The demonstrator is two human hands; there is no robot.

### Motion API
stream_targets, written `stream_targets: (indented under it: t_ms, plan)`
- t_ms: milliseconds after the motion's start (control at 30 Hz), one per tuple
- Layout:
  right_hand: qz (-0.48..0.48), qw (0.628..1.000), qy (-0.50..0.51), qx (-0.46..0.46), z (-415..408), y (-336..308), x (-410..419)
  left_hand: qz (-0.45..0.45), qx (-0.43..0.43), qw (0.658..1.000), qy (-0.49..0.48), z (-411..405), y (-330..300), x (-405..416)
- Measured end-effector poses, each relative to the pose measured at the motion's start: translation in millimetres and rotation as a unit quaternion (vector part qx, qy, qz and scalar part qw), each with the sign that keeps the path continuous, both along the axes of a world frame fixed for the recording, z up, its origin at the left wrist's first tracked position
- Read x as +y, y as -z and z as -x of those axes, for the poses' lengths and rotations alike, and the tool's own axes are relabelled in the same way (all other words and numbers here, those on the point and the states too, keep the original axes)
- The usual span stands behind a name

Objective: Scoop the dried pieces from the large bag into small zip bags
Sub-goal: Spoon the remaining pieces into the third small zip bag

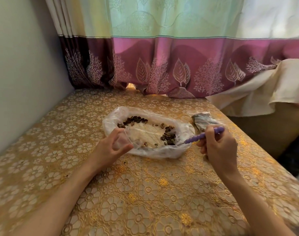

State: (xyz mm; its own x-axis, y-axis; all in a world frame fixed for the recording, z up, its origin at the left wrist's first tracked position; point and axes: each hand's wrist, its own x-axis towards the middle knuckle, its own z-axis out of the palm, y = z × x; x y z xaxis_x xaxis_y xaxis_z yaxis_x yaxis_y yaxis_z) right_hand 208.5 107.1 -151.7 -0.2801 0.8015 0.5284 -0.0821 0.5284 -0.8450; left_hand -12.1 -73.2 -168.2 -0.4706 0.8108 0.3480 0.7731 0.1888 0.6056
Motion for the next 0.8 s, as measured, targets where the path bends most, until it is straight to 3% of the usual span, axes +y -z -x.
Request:
stream_targets:
  t_ms: [267, 467, 667, 800]
  plan:
    - [-0.148, 0.988, 0.037, -0.020, 9.9, 8.0, -10.3, 0.032, 0.026, 0.999, -0.004, 6.7, 7.5, -0.1]
    - [-0.148, 0.987, 0.032, -0.055, 19.0, 17.0, -3.3, 0.008, 0.049, 0.999, 0.018, 0.6, 3.7, -2.3]
    - [-0.019, 0.999, -0.001, -0.040, 31.4, 20.3, 6.1, -0.048, 0.018, 0.998, 0.040, -11.6, 3.3, 3.2]
    - [0.133, 0.990, -0.044, 0.021, 30.9, 24.9, 14.0, -0.080, -0.037, 0.996, 0.034, -11.4, 3.6, 5.8]
